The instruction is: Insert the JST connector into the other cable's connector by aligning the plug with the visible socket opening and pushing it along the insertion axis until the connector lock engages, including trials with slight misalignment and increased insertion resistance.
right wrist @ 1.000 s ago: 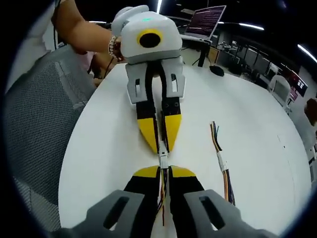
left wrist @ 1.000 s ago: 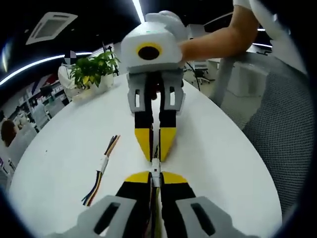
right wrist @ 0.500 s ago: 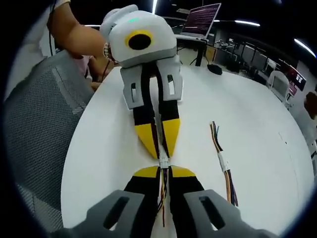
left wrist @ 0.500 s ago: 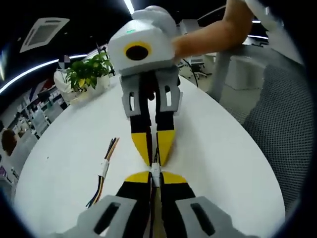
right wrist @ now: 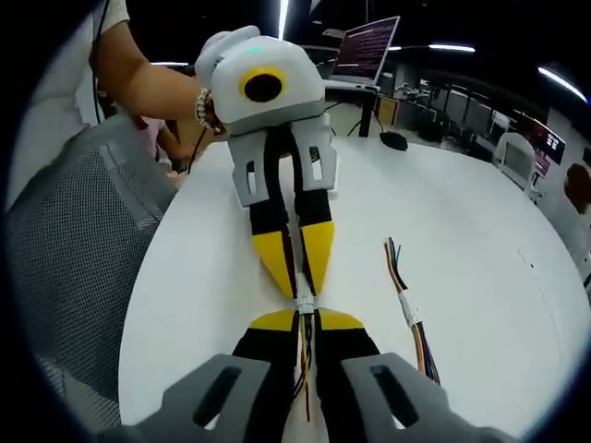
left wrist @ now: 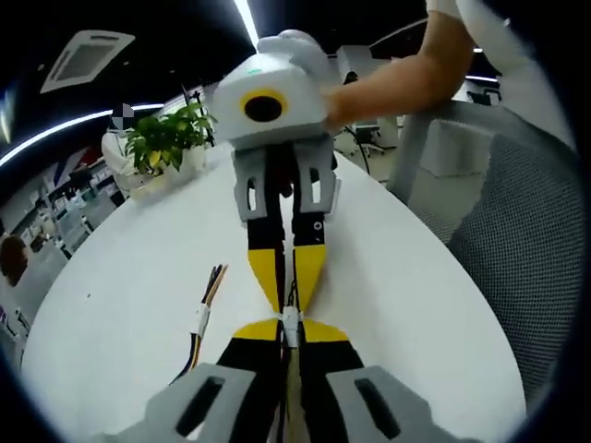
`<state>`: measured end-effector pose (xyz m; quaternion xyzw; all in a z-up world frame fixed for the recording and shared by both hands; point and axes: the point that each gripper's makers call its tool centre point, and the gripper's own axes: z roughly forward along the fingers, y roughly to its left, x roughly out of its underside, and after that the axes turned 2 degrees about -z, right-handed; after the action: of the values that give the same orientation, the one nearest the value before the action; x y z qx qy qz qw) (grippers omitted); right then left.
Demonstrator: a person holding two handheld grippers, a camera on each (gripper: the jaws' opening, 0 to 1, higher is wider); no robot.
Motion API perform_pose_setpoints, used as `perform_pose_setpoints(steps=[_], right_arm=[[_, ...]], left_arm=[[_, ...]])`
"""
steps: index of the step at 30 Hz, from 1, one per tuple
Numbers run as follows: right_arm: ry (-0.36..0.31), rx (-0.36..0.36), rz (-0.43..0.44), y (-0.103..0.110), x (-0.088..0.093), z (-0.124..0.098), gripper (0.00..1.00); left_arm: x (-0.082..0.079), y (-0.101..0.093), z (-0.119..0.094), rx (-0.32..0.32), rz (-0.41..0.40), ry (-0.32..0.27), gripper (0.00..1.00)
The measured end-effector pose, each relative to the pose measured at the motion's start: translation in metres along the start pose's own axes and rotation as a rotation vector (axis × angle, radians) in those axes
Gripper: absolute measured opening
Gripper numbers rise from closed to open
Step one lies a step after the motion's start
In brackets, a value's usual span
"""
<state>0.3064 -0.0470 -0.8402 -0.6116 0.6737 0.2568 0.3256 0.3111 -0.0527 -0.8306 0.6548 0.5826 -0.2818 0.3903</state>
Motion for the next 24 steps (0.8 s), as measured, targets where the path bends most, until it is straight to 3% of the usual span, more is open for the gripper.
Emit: perform_pose_setpoints(steps=[4, 5, 6, 7, 8, 12, 17, 19, 24], right_arm=[[-0.018, 0.01, 0.025, -0.003, 0.0, -0.002, 0.03], [-0.136, -0.014, 0.056, 0.0, -0.02, 0.0, 0.03], [-0.002, 0.011, 0.105, 0.001, 0.003, -0.008, 0.02], [-0.065, 0.011, 0.037, -0.003, -0.009, -0.004, 0.03], [-0.066, 0.044, -0.02, -0.007, -0.01, -0.006, 0.03], [-0.082, 0.068, -0.01, -0.012, -0.012, -0.014, 0.03], [-0.074, 0.093, -0.02, -0.019, -0.011, -0.014, 0.03], [-0.029, 0.113, -0.048, -0.023, -0.003, -0.015, 0.03], [-0.048, 0.144, -0.035, -0.032, 0.005, -0.014, 0.03]], left_arm=[[0.0, 0.003, 0.001, -0.005, -0.007, -0.001, 0.0], [-0.01, 0.001, 0.004, 0.005, -0.031, -0.061, 0.0], [-0.012, -0.001, 0.005, 0.018, -0.059, -0.066, 0.0], [-0.006, 0.009, 0.005, -0.016, 0.026, -0.018, 0.0], [-0.005, 0.009, 0.003, -0.025, 0.005, -0.012, 0.0], [-0.011, 0.018, 0.0, -0.038, -0.02, -0.043, 0.0], [-0.015, 0.021, 0.006, -0.052, 0.019, -0.027, 0.01], [-0.005, 0.024, 0.008, -0.072, 0.026, 0.022, 0.01], [0.013, 0.029, 0.007, -0.095, 0.029, 0.083, 0.03]])
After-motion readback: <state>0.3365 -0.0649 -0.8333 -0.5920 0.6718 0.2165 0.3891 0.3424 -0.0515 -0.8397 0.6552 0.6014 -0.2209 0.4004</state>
